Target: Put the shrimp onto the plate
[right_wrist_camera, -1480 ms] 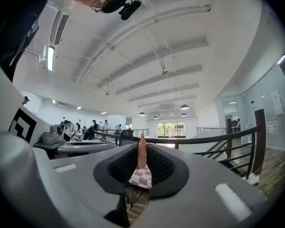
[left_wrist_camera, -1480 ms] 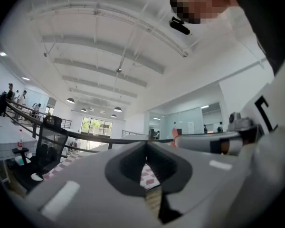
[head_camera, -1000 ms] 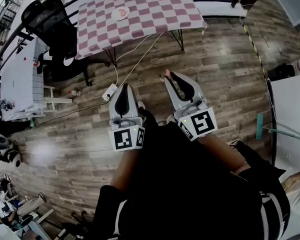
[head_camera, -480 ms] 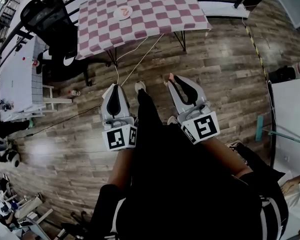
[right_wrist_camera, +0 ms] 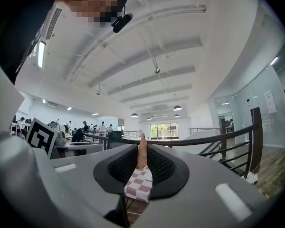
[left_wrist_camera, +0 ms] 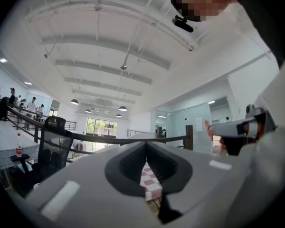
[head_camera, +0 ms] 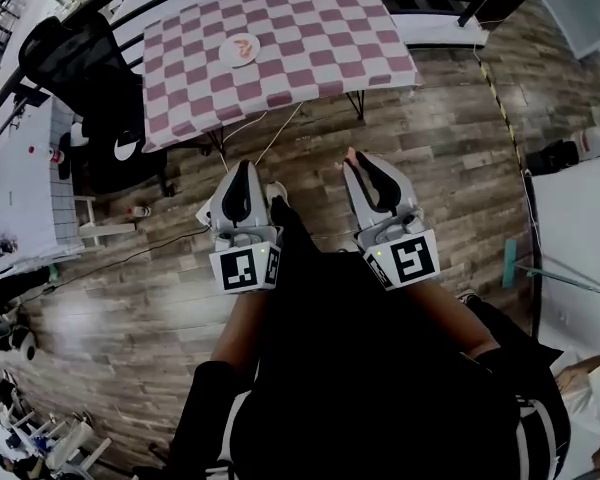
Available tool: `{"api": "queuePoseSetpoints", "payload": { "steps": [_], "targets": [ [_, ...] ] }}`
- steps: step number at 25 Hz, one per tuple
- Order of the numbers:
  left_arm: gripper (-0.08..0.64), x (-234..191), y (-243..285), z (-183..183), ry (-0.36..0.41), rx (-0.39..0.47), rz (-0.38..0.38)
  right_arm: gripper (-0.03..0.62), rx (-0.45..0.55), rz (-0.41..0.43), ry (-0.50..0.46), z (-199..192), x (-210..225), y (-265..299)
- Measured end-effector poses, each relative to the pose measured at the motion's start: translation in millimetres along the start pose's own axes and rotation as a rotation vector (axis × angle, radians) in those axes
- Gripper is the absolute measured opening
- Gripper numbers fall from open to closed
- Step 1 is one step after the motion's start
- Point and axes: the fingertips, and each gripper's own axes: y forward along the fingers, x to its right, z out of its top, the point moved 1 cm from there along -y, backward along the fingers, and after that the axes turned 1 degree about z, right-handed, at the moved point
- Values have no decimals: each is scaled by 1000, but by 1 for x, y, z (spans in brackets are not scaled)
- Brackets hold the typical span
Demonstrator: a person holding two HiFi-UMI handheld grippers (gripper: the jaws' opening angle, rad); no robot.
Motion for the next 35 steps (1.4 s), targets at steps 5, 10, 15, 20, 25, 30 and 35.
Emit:
{"api": "queuePoseSetpoints", "payload": {
  "steps": [5,10,15,20,25,30,35],
  "targets": [
    [9,-35,50,3,-10,9,-21,60,-20,17,-9,0,0,63],
    [9,-76,87,2,-39,8,-30,60,-46,47,-18,1,-12,125],
    [9,-112,118,-4,-87,3,-19,60,-63,71,-43,2,-25,184],
    [9,-140,138,-5,-101,19,-26,60,-95,91,-65,-6,-33,227],
    [9,-155,141,-7,-114,13,-8,60,-108,110,-68,-5,-40,243],
    [9,-152,150,-14,-129,-4,-24,60,-115,123,-61,-2,-39,259],
    [9,-157,162,-16,-123,-41,-41,60,-111,121,-53,-2,-39,277]
  ]
}}
